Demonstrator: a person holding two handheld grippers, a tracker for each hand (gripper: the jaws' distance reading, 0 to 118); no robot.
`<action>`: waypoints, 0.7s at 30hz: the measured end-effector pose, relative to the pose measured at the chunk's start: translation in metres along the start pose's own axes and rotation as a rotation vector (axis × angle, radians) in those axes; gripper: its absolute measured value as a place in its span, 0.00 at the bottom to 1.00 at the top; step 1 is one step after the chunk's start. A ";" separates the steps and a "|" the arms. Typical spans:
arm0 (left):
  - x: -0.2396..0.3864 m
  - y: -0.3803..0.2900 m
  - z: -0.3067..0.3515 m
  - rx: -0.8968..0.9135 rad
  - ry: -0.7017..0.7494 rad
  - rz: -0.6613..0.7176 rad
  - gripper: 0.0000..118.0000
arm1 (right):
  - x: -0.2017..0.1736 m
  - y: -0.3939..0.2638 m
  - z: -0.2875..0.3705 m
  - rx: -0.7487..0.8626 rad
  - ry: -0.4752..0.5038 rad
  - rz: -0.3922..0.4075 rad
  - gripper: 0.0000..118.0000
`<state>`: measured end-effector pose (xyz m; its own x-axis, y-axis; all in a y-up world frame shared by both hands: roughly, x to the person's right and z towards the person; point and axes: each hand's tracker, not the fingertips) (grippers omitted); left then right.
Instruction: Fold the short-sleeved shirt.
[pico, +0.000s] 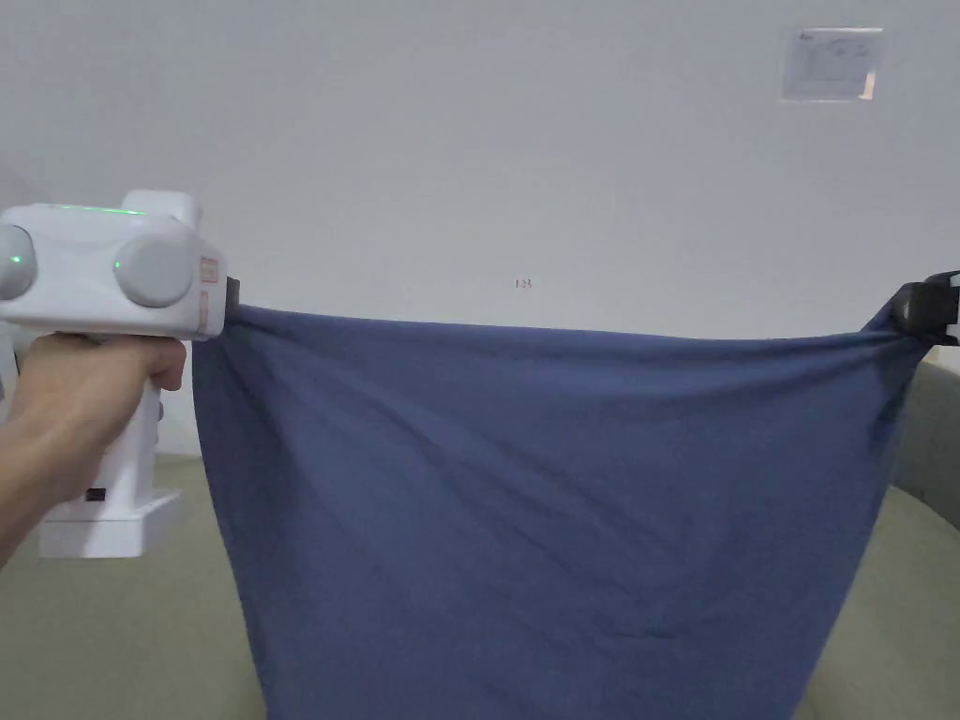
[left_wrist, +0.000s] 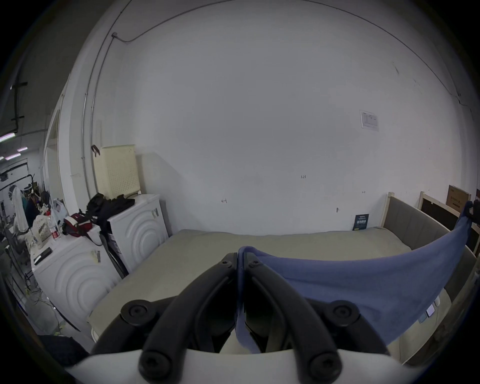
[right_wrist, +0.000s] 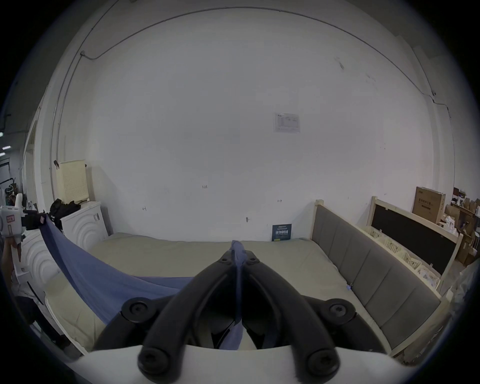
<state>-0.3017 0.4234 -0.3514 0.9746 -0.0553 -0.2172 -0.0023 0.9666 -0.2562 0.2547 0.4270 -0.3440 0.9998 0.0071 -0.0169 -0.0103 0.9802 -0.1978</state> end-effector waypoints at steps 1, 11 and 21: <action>-0.001 0.003 -0.003 -0.001 0.001 0.001 0.03 | -0.003 0.003 -0.001 0.007 -0.007 0.007 0.03; -0.005 0.020 -0.027 0.039 0.031 0.089 0.03 | -0.023 0.023 -0.019 0.094 -0.066 0.027 0.03; 0.007 0.047 -0.082 0.025 0.062 0.129 0.03 | -0.037 0.053 -0.074 0.129 -0.118 0.042 0.03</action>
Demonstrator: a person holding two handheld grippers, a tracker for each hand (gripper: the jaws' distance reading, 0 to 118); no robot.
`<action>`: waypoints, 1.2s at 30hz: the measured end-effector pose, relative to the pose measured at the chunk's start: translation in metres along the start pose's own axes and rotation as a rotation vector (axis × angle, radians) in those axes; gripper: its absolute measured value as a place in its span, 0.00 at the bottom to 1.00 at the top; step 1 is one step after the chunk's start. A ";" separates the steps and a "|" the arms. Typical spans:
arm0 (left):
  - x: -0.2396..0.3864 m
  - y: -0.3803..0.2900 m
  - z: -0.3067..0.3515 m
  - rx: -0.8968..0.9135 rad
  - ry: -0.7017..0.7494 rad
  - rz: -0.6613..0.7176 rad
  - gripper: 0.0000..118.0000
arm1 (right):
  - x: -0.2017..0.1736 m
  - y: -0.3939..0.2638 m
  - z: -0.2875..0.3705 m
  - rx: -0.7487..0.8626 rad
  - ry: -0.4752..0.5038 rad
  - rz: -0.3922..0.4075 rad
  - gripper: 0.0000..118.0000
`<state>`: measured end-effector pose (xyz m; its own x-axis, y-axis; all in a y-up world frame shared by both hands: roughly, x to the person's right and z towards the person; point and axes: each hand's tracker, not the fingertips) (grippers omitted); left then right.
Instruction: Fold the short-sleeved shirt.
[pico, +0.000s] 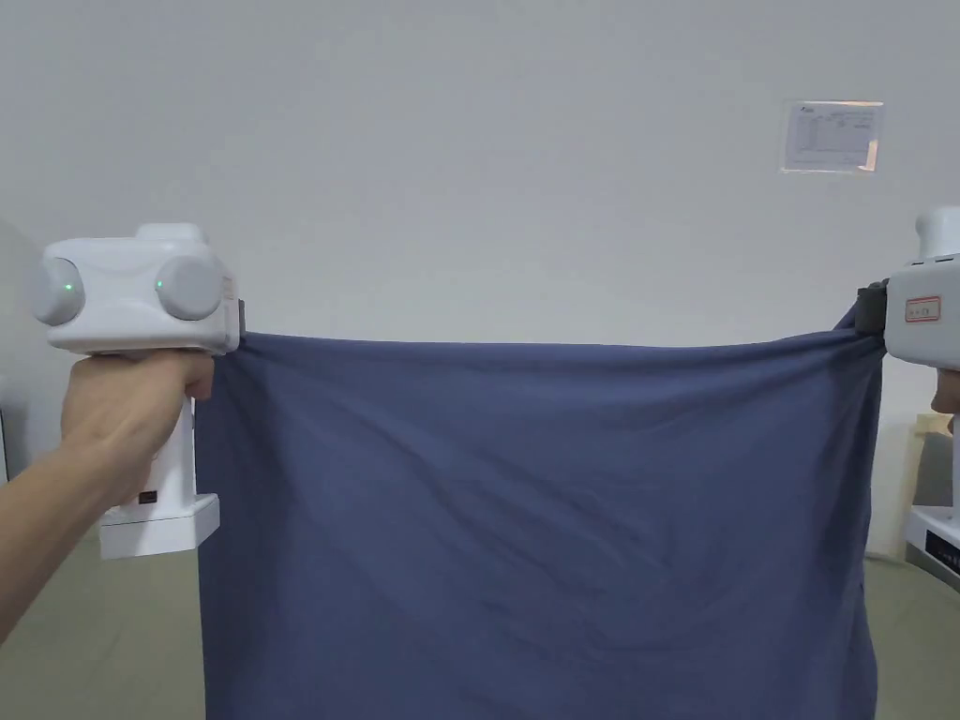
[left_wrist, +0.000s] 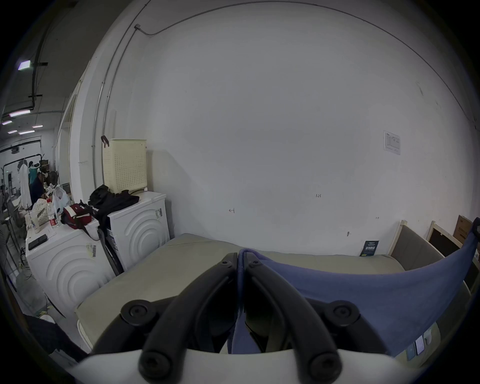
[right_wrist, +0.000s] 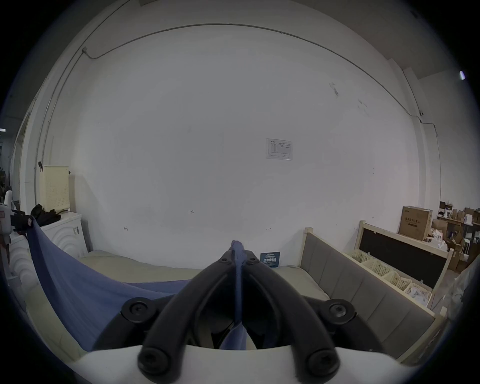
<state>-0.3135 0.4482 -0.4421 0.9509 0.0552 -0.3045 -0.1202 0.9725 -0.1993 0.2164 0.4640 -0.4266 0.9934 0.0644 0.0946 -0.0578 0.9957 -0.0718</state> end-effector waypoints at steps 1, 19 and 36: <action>0.003 0.003 -0.006 0.005 0.008 -0.005 0.03 | 0.000 0.002 -0.007 0.004 -0.001 0.003 0.03; 0.072 0.052 -0.133 0.068 0.143 -0.129 0.03 | -0.027 0.043 -0.169 0.009 -0.059 0.085 0.03; 0.118 -0.027 -0.259 0.025 0.179 -0.189 0.03 | -0.031 -0.038 -0.280 -0.091 -0.072 0.098 0.03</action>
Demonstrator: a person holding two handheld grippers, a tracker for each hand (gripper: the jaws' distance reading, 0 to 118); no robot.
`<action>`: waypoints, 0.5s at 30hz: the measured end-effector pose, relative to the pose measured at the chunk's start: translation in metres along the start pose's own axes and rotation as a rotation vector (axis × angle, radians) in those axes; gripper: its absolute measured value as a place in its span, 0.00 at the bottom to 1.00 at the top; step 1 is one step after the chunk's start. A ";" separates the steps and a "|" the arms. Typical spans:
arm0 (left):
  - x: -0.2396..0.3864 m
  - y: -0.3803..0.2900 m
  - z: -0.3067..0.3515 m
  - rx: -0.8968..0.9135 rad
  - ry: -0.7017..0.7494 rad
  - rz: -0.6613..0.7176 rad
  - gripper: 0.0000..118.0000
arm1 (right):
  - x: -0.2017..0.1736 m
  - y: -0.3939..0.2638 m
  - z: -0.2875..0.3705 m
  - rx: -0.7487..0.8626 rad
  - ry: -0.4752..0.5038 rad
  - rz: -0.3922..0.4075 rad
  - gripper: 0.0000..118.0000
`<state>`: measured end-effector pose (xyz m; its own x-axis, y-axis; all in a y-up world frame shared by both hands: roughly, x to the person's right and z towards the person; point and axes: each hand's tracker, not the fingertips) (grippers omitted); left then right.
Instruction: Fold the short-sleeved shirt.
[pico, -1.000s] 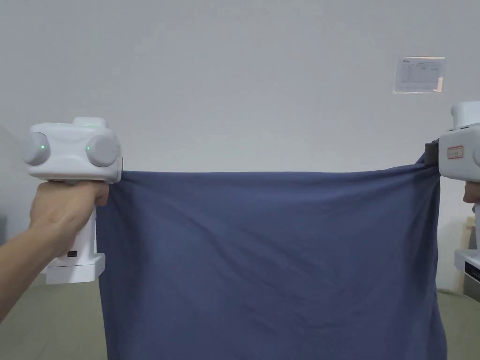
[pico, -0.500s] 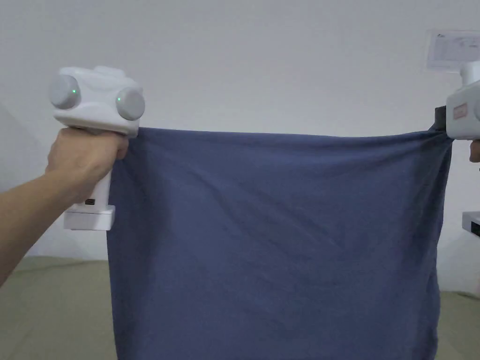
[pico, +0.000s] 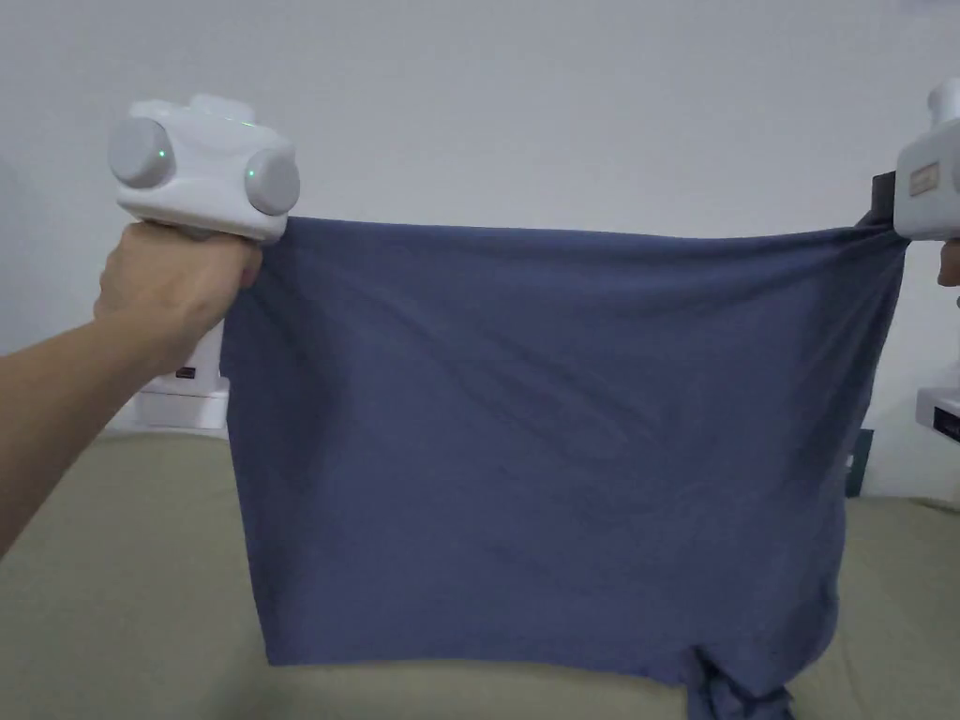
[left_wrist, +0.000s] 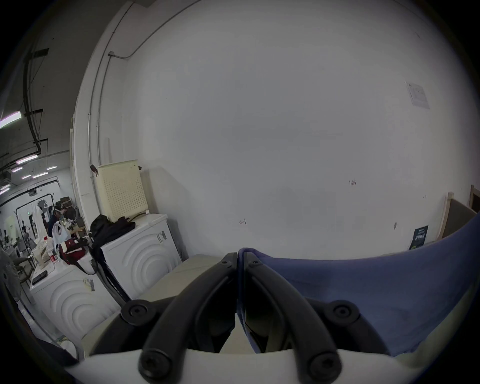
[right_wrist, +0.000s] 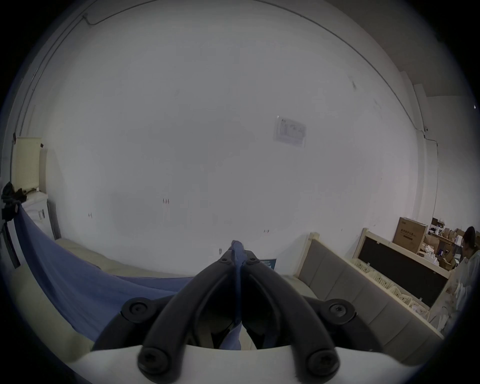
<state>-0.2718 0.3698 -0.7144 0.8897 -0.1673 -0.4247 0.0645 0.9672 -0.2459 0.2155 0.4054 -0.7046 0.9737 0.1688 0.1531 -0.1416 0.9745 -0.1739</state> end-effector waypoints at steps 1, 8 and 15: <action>0.003 -0.012 -0.005 -0.048 -0.035 -0.001 0.03 | -0.001 -0.014 -0.005 -0.019 0.005 0.004 0.03; 0.012 -0.123 -0.021 -0.178 -0.085 -0.027 0.03 | -0.009 -0.126 -0.009 -0.156 0.070 -0.009 0.03; -0.020 -0.225 0.036 -0.288 -0.173 -0.071 0.03 | 0.006 -0.223 0.065 -0.222 0.112 -0.140 0.03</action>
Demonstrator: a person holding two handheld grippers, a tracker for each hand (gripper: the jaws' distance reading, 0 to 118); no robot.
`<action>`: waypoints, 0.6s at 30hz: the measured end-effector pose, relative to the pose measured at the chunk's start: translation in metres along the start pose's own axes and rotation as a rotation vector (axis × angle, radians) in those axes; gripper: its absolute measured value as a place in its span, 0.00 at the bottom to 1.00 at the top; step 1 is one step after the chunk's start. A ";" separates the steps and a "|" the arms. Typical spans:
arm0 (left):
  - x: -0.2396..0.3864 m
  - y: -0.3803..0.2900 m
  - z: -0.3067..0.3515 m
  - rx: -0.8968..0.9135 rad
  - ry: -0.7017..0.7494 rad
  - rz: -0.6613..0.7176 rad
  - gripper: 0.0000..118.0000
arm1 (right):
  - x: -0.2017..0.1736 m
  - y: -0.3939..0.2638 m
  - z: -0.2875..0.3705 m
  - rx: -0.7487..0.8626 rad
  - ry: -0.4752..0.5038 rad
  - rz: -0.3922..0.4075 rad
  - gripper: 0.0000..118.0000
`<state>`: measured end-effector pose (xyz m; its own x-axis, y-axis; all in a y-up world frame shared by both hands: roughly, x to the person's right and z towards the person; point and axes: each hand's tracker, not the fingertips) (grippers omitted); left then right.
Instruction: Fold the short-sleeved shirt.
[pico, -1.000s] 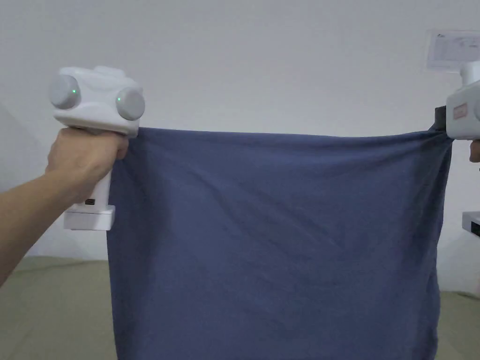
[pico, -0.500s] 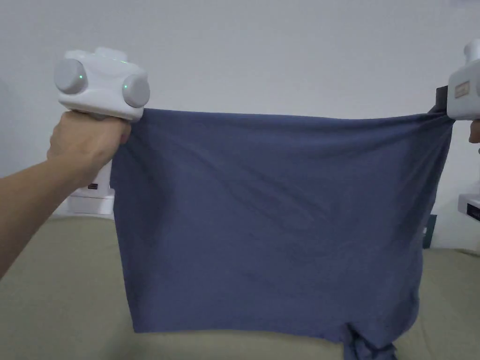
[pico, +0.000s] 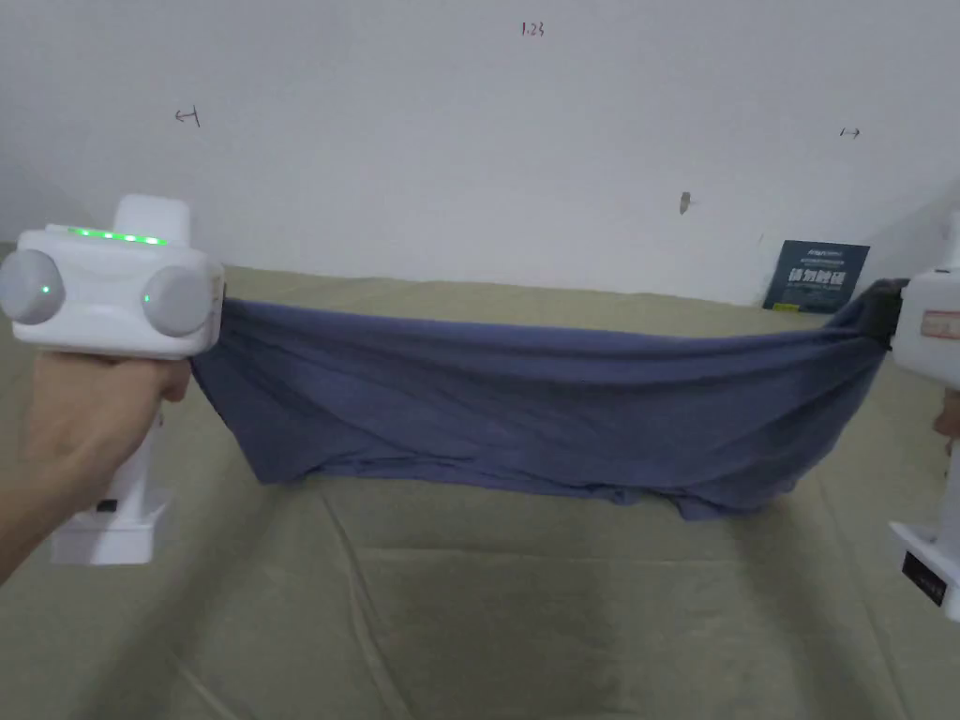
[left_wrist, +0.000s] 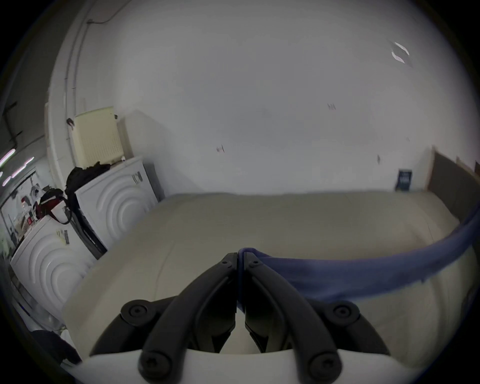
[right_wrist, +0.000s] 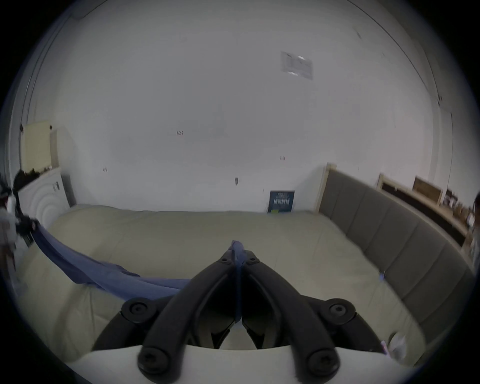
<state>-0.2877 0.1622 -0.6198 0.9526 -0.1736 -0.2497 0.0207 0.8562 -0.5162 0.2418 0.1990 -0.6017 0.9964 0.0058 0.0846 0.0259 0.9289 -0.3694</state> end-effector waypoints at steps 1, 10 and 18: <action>-0.003 -0.019 0.013 0.012 0.012 0.029 0.03 | 0.004 -0.014 0.013 -0.042 0.019 0.021 0.03; -0.040 -0.161 0.110 -0.216 -0.088 0.013 0.03 | 0.022 -0.175 0.143 -0.255 0.060 -0.035 0.03; -0.078 -0.255 0.177 -0.315 -0.103 0.034 0.03 | 0.036 -0.267 0.218 -0.354 0.040 -0.028 0.03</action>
<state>-0.3137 0.0434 -0.3236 0.9772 -0.0830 -0.1953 -0.0915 0.6654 -0.7409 0.2534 0.0316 -0.2977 0.9971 -0.0386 0.0658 0.0726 0.7429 -0.6655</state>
